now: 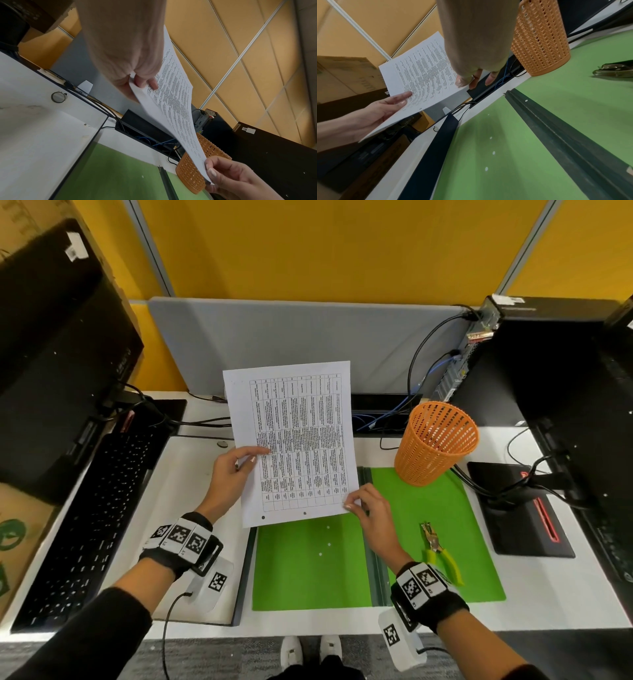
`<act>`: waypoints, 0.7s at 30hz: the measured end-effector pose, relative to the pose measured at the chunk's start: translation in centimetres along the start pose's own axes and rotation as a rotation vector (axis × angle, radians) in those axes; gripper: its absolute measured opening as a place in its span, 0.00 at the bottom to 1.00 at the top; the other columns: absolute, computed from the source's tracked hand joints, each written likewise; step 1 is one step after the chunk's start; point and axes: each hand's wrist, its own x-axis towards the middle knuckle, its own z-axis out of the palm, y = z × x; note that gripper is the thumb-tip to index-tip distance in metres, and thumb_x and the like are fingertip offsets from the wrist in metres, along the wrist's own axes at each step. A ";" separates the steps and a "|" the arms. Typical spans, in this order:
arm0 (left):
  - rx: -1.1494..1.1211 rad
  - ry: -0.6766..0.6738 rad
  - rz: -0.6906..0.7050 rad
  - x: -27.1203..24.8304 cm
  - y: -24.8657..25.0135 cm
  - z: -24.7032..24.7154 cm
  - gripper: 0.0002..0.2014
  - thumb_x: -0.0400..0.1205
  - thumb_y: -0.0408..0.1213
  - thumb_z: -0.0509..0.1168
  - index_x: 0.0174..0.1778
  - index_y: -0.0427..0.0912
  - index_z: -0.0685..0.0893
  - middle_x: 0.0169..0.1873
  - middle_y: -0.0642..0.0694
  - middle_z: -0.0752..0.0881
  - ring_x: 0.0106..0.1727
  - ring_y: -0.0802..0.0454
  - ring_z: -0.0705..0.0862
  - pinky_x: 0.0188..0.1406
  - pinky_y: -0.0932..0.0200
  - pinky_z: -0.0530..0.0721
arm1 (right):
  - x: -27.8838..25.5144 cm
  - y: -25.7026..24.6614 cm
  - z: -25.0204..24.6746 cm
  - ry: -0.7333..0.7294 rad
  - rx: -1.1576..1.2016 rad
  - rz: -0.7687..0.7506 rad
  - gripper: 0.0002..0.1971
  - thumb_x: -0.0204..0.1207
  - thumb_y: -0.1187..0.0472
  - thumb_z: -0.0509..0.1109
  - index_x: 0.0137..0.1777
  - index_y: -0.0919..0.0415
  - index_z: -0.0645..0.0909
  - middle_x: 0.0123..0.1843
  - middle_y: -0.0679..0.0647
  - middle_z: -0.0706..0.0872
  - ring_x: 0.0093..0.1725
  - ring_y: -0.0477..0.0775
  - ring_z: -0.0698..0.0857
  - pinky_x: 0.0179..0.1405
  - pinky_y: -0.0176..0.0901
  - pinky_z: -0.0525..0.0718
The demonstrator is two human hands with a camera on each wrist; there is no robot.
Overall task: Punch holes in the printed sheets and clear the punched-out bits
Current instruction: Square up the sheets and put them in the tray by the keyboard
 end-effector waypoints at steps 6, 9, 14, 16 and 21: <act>-0.006 0.021 -0.004 0.0 -0.2 -0.6 0.15 0.83 0.21 0.58 0.53 0.40 0.87 0.52 0.68 0.87 0.62 0.70 0.80 0.65 0.68 0.77 | 0.2 0.0 -0.9 0.086 0.084 0.093 0.05 0.73 0.72 0.70 0.42 0.61 0.81 0.41 0.48 0.82 0.40 0.36 0.80 0.41 0.25 0.78; -0.031 0.026 -0.014 -0.2 -0.1 -1.1 0.14 0.83 0.21 0.58 0.52 0.40 0.87 0.56 0.62 0.85 0.60 0.70 0.81 0.61 0.70 0.81 | 1.0 -0.3 -3.3 0.169 0.042 0.095 0.06 0.74 0.69 0.69 0.43 0.57 0.81 0.42 0.47 0.84 0.42 0.40 0.81 0.39 0.28 0.81; -0.018 0.016 -0.006 -1.0 -0.6 -2.7 0.15 0.83 0.22 0.59 0.51 0.45 0.87 0.53 0.69 0.86 0.62 0.69 0.81 0.60 0.71 0.81 | 5.4 -1.4 -12.0 0.374 -0.051 0.088 0.04 0.75 0.66 0.69 0.47 0.63 0.83 0.42 0.52 0.86 0.39 0.41 0.82 0.37 0.24 0.80; 0.030 0.019 0.002 -1.4 -0.9 -3.3 0.16 0.83 0.22 0.59 0.51 0.47 0.87 0.51 0.70 0.87 0.61 0.70 0.81 0.63 0.68 0.78 | 7.4 -1.5 -15.7 0.458 -0.133 0.089 0.03 0.72 0.66 0.72 0.44 0.65 0.85 0.36 0.52 0.85 0.32 0.32 0.82 0.33 0.18 0.76; 0.063 0.012 -0.011 -2.1 -1.2 -4.0 0.17 0.82 0.21 0.59 0.51 0.47 0.87 0.49 0.71 0.87 0.59 0.72 0.82 0.66 0.64 0.75 | 11.1 0.9 -21.0 0.394 -0.299 0.168 0.02 0.69 0.65 0.75 0.40 0.60 0.88 0.36 0.57 0.88 0.27 0.30 0.80 0.34 0.22 0.77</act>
